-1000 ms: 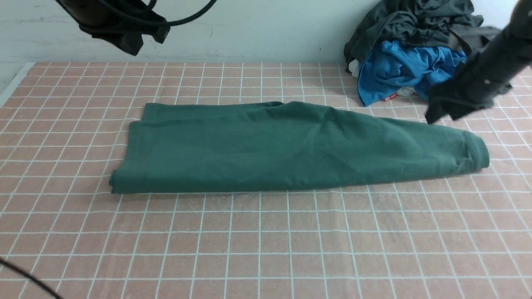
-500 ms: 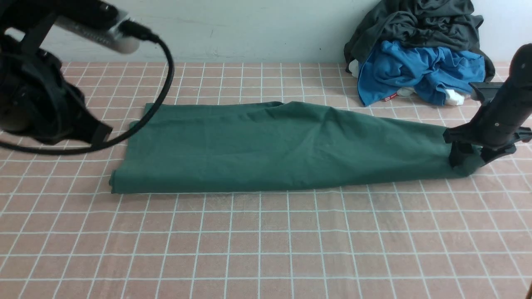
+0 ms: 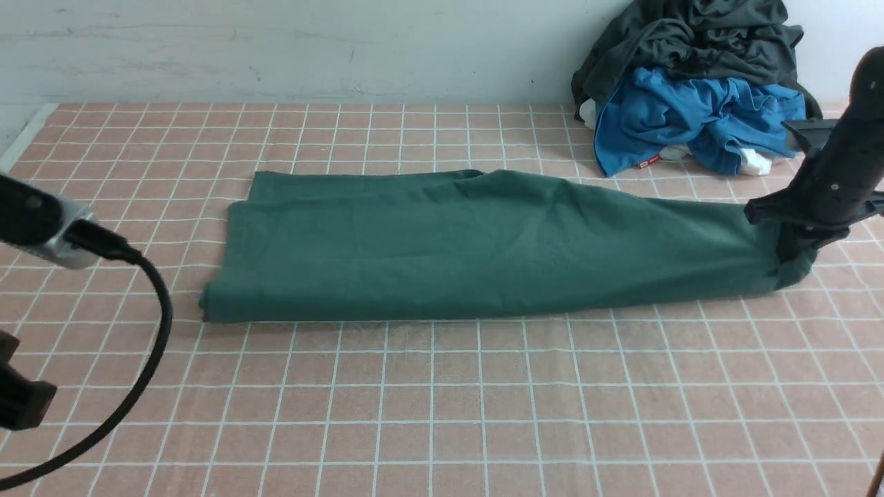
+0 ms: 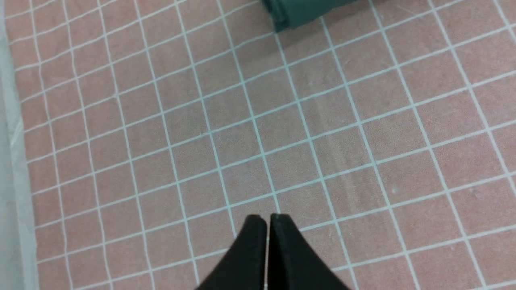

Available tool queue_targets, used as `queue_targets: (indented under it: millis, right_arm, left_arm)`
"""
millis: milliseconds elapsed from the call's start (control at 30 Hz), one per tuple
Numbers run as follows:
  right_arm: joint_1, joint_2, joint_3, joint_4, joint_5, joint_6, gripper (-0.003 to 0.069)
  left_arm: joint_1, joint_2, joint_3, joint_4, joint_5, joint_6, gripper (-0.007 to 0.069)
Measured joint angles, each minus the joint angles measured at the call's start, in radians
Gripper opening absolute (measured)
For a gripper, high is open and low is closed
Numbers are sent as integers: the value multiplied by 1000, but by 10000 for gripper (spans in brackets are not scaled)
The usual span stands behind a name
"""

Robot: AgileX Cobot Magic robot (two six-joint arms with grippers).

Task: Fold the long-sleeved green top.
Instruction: Use the right arm to drag the right edge of the fabric to the left and folds it over the left edge

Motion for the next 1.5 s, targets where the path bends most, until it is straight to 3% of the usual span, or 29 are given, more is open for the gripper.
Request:
queue_targets:
  millis: [133,267,400,633,833,933,1000,1100,1133,1200,1267,1367,1467,1500]
  right_arm:
    - [-1,-68,-33,-177,2,72,10]
    - [14,-166,-61,-183,12,103,10]
    - [92,-268,-84,-75,19,110,10]
    - [417,-269,-89,295,-17,31,10]
    - [604,-153,-89,361,-215,5,17]
    - [674,-75,-89,367,-316,4,54]
    - [731,-16,-88,385,-439,3,133]
    - [758,1,-86,388,-528,3,225]
    - [768,2,-86,388,-574,1,301]
    - [769,-10,-90,377,-594,-9,369]
    - [764,-24,-90,334,-576,-19,397]
    - [754,-48,-92,247,-495,-20,395]
    - [743,-40,-94,163,-372,11,332]
    - [743,-23,-95,150,-336,45,281]
  left_arm:
    - [0,-67,52,6,-26,-24,-7]
    - [0,-91,106,9,-129,-37,-7]
    - [0,-91,184,1,-286,-76,-7]
    - [0,-91,220,-29,-341,-118,-7]
    - [0,-91,220,-40,-343,-121,-7]
    - [0,-91,221,-40,-348,-121,-7]
    - [0,-91,221,-41,-359,-121,-7]
    - [0,-91,221,-43,-360,-121,-7]
    - [0,-91,221,-44,-360,-121,-7]
    - [0,-91,221,-44,-358,-121,-7]
    - [0,-91,221,-44,-355,-121,-7]
    - [0,-94,221,-44,-351,-121,-7]
    - [0,-110,221,-51,-346,-121,-7]
    - [0,-121,221,-57,-346,-121,-7]
